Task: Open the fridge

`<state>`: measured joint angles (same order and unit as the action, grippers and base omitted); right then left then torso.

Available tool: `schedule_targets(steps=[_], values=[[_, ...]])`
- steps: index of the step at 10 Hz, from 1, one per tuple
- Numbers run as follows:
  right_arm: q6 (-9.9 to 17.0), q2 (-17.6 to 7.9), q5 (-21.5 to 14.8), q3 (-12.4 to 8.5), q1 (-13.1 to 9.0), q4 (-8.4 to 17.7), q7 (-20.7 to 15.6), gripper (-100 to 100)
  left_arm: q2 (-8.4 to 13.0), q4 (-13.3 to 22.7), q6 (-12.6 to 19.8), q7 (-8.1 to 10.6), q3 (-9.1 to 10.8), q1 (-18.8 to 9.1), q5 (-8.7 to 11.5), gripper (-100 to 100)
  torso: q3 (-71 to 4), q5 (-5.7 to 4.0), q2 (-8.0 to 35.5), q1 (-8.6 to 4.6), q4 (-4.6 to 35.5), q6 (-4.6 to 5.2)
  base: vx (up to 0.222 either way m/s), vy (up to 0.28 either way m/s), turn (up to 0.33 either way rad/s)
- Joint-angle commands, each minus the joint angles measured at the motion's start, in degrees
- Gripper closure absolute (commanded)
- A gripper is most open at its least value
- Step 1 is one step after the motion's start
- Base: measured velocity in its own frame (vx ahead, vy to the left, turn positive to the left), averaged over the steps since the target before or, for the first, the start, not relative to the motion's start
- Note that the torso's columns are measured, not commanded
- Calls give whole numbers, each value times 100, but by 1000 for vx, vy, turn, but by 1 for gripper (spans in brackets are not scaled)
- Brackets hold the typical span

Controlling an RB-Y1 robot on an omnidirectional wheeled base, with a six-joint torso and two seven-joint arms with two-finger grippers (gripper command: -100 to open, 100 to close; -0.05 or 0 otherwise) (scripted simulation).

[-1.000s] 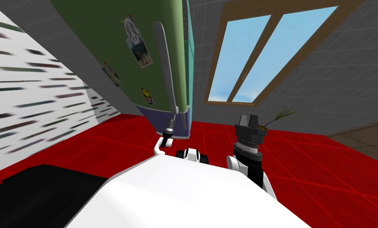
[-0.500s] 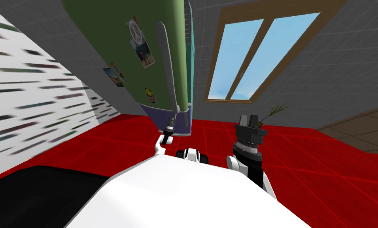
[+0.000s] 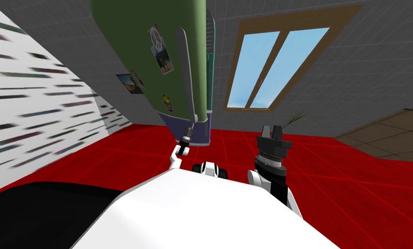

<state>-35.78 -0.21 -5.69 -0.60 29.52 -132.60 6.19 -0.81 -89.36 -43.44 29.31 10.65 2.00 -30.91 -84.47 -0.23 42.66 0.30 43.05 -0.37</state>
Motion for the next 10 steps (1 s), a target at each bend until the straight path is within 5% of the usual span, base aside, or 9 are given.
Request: schedule_targets(steps=[1, 2, 3, 6, 8, 9, 10], values=[[0, 0, 0, 0, 0, 0, 0, 0, 15, 51, -84, 452, 256, -317, -371, 100, 18, 7, 22, 0, -2, -2, -221, 117, -48], [0, -1, 0, -1, -1, 0, 0, 0, 15, 51, -84, 611, 256, -317, -386, 100, 34, 9, 46, 7, 2, 8, -198, 103, -55], [0, 0, 0, 0, -1, 1, 0, 0, 2, 62, -6, 505, 176, -213, -381, 100, 30, 5, 37, -8, 5, 3, -77, 30, -15], [0, -1, 0, -1, 0, 1, 0, 0, 531, 218, -23, 92, -204, -256, 210, 100, 16, 10, 9, -27, -31, 30, -180, 174, -200], [1, -1, 0, -1, 0, 1, 0, 0, 556, 218, -23, 92, -204, -256, 527, 100, 11, 3, 2, -39, -22, 21, -126, 118, -98], [0, 0, 0, 0, 1, 0, 0, 0, 807, 280, -37, -137, -395, -291, 677, 100, -7, -8, -22, -50, -12, 6, -144, 92, -188], [0, -1, 0, 0, 0, 0, 0, 0, 832, 280, -37, -137, -395, -291, 837, 100, 10, -5, 10, -43, -13, 33, -139, 133, -150]])
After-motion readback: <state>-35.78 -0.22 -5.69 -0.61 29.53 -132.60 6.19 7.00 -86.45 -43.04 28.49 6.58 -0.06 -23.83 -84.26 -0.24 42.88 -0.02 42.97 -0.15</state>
